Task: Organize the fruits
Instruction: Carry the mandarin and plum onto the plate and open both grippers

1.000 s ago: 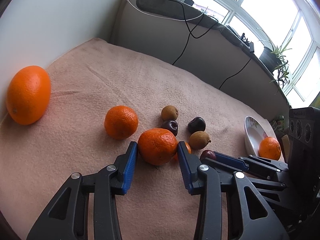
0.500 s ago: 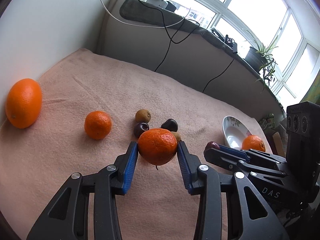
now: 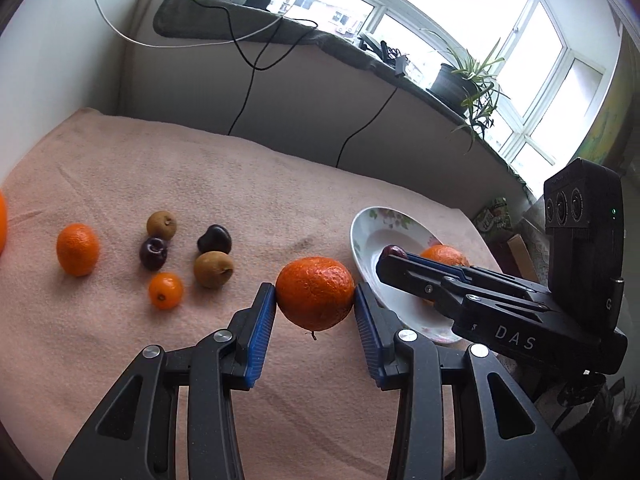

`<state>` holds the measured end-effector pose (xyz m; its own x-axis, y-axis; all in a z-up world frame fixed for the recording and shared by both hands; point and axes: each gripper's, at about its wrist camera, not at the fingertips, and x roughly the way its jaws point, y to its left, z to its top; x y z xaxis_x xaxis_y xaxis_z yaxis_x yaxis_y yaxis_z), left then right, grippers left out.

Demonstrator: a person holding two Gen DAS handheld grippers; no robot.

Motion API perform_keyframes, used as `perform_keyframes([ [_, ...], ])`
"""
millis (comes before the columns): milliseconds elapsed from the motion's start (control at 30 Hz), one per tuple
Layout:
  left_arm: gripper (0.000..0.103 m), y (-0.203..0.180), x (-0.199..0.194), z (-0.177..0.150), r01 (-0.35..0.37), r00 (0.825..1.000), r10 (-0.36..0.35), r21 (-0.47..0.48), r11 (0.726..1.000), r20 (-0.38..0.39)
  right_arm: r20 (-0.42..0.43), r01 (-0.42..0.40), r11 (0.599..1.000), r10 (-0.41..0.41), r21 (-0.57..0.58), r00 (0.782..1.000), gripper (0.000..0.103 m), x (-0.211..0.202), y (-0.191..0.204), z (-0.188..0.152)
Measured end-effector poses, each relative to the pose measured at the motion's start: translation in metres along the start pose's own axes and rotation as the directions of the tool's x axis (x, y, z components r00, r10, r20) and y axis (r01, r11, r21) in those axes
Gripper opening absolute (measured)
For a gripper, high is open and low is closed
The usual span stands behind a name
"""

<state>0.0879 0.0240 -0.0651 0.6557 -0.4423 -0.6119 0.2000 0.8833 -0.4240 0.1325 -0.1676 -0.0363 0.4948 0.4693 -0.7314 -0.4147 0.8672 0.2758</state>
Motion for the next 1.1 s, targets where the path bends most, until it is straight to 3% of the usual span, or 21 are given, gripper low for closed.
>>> perform_keyframes([
  [467,0.039,-0.048,0.022,-0.001,0.078,0.996,-0.075,0.075,0.994,-0.048,-0.007,0.04,0.998,-0.039,0.039,0.999,0.026,0.0,-0.033,0.008],
  [1100,0.039,-0.064,0.043,-0.001,0.102,0.991,-0.092,0.096,0.99,-0.098,-0.049,0.071,0.997,-0.069,0.041,0.996,0.026,0.018,-0.057,0.027],
])
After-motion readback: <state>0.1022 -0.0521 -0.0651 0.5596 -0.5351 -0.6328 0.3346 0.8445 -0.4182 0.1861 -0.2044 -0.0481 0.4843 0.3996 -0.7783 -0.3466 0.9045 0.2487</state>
